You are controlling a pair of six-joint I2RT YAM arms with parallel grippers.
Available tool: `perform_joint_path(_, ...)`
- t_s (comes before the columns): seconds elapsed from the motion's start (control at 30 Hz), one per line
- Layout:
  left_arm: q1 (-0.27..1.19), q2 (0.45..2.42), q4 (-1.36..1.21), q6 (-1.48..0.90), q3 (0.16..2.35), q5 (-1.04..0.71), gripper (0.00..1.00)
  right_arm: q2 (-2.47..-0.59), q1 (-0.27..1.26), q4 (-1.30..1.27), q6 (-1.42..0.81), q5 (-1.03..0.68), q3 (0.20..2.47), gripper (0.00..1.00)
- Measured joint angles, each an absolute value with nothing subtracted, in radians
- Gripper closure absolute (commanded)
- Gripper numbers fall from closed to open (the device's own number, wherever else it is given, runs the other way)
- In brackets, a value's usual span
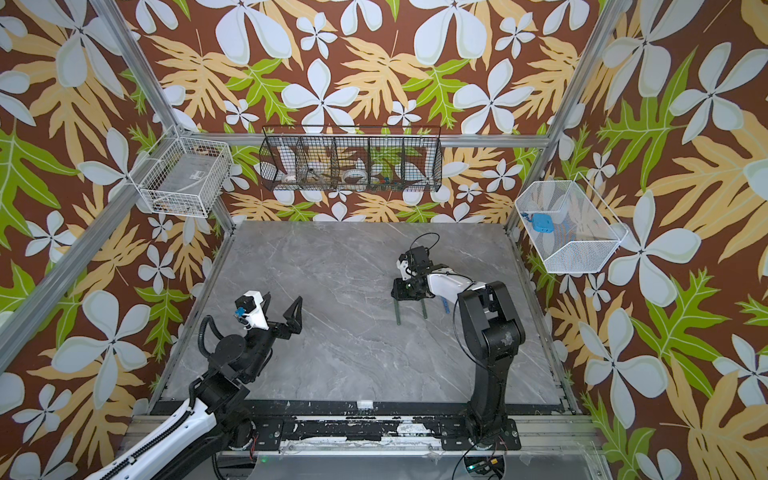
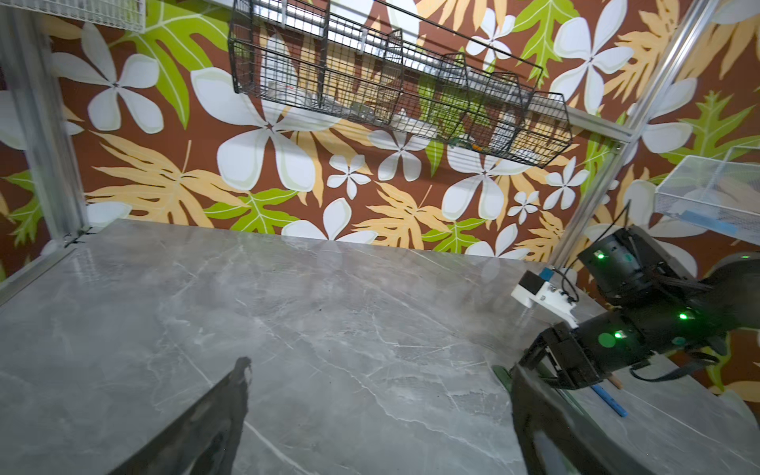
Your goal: Insert the pens into the pen caps
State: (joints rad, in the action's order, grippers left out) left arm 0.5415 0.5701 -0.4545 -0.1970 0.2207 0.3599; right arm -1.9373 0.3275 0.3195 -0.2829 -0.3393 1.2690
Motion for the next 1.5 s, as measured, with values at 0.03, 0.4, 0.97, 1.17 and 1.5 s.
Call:
perform_joint_path(0.03, 0.542, 0.580, -0.455, -0.193, 0.221, 0.379, 0.00, -1.937, 0.325, 0.319, -0.281, -0.338, 1.276, 0.51)
perform_joint_path(0.4, 0.345, 0.804, -0.492, -0.194, 0.263, 0.572, 0.00, -1.620, 0.234, 0.134, -0.247, -0.225, 1.032, 0.32)
perform_joint_path(0.97, 0.107, 1.286, -1.109, -0.126, 0.119, 0.423, 0.00, -1.251, 0.076, -0.636, -0.125, 0.368, 0.255, 0.13)
perform_joint_path(1.17, 0.107, 1.362, -1.193, -0.115, 0.131, 0.395, 0.00, -1.414, 0.063, -1.081, -0.055, 0.320, 0.126, 0.00)
perform_joint_path(1.5, 0.107, 1.369, -1.231, -0.103, 0.136, 0.384, 0.00, -1.462, 0.067, -1.150, -0.039, 0.315, 0.207, 0.01)
